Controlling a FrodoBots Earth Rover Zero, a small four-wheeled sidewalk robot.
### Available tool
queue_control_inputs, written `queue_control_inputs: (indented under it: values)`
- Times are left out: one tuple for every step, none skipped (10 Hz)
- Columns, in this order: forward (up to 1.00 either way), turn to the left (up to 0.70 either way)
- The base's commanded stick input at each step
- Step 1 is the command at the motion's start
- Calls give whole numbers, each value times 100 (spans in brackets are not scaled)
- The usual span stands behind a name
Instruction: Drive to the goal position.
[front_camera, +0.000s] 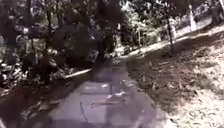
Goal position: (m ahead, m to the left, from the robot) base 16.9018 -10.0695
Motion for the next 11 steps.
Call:
queue_control_inputs:
  values:
    - [100, 0]
    - [100, 0]
    - [100, 0]
    - [100, 0]
    - [100, 0]
    - [100, 0]
    - [100, 0]
    - [100, 0]
    - [100, 0]
    - [100, 0]
    - [100, 0]
